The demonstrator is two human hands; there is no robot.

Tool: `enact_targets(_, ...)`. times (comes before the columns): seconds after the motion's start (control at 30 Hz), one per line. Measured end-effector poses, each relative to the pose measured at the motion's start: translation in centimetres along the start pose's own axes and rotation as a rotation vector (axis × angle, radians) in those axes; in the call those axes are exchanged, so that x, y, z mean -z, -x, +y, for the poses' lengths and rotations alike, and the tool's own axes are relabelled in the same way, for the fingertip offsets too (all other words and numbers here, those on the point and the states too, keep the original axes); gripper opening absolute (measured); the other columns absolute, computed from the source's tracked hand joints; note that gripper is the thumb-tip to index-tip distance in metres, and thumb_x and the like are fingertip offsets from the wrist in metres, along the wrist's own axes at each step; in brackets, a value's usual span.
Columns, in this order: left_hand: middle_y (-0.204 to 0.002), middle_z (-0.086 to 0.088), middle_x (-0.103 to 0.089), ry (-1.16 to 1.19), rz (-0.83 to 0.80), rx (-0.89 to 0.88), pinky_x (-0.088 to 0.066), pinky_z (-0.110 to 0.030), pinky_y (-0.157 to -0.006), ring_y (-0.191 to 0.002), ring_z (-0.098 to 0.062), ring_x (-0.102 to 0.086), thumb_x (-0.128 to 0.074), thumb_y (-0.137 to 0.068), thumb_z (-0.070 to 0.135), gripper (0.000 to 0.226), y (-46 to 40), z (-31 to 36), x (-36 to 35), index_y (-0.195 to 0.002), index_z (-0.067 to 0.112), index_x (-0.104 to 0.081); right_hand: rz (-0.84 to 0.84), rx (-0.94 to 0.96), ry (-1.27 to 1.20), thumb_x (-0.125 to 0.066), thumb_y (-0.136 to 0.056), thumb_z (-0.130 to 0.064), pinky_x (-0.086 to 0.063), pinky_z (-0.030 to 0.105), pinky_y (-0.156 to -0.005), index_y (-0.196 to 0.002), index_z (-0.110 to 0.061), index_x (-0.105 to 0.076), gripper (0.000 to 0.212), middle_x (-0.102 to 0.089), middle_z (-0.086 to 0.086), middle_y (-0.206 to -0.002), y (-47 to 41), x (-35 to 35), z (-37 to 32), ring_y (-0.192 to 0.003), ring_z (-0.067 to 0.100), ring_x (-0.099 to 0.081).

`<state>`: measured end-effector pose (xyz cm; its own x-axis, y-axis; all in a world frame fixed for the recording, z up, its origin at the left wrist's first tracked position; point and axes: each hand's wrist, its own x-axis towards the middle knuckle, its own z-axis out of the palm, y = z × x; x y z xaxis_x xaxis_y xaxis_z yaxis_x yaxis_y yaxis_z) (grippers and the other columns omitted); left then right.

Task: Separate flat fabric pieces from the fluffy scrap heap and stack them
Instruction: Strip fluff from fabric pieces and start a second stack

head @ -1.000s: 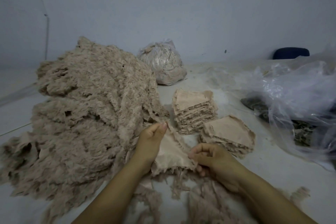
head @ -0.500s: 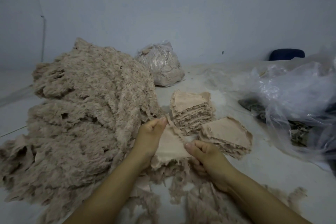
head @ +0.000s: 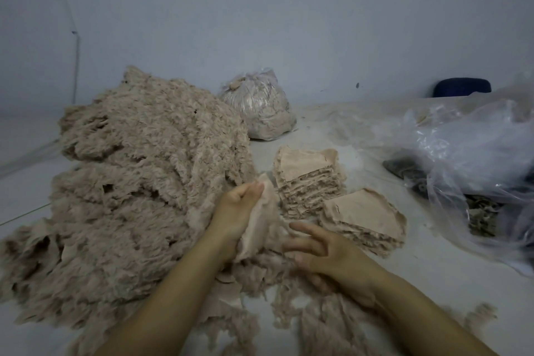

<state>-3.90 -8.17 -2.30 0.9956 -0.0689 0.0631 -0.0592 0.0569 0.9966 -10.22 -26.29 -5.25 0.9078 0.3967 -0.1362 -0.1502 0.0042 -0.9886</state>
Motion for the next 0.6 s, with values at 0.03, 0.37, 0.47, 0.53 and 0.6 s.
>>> enact_targets(0.03,-0.078,-0.009,-0.064,0.005,-0.03,-0.007,-0.045,-0.027,-0.066,-0.073,-0.019,-0.057,-0.052,-0.095,0.025,0.022,0.1,-0.1,-0.7,-0.089,0.007,-0.064,-0.018,0.008,-0.095,-0.073,-0.071,-0.015,-0.052,0.023,-0.05,-0.131,-0.023,-0.045,0.067,-0.071,-0.001,-0.105,-0.3,-0.8,0.1,-0.063,0.014,-0.064)
enact_targets(0.37,-0.071,0.002,-0.07,-0.02,0.118,-0.043,-0.053,-0.021,-0.057,-0.061,-0.01,-0.065,-0.05,-0.098,0.021,0.02,-1.3,1.7,0.2,-0.089,0.019,-0.068,-0.33,-0.173,0.421,-0.07,-0.085,-0.005,-0.055,0.022,-0.069,-0.089,-0.019,-0.072,0.015,-0.072,-0.006,-0.072,1.6,0.9,-0.6,-0.064,0.003,-0.066)
enact_targets(0.47,-0.076,0.001,-0.07,-0.118,-0.089,-0.046,-0.049,-0.021,-0.065,-0.069,-0.01,-0.063,-0.051,-0.096,0.024,0.023,-0.4,1.2,-0.5,-0.089,0.011,-0.069,-0.096,-0.122,0.524,-0.079,-0.076,-0.031,-0.057,0.026,-0.073,-0.103,-0.022,-0.069,0.03,-0.073,-0.004,-0.088,1.4,1.8,-2.2,-0.075,0.007,-0.069)
enact_targets(0.53,-0.063,0.008,-0.062,-0.193,-0.195,-0.086,-0.043,-0.019,-0.06,-0.06,-0.003,-0.053,-0.054,-0.094,0.024,0.026,0.3,0.5,-1.7,-0.073,0.014,-0.065,0.254,0.011,0.548,-0.075,-0.06,-0.066,-0.053,0.028,-0.084,-0.118,-0.031,-0.055,0.071,-0.066,-0.008,-0.105,0.6,1.2,-3.0,-0.093,0.007,-0.064)
enact_targets(0.6,-0.054,0.011,-0.051,-0.245,-0.209,-0.135,-0.037,-0.017,-0.052,-0.052,-0.001,-0.044,-0.056,-0.094,0.023,0.033,0.6,-0.1,-3.1,-0.061,0.017,-0.057,0.405,0.104,0.467,-0.067,-0.06,-0.077,-0.048,0.022,-0.08,-0.125,-0.038,-0.039,0.081,-0.058,-0.015,-0.109,-0.5,-0.1,-2.7,-0.098,0.003,-0.058)
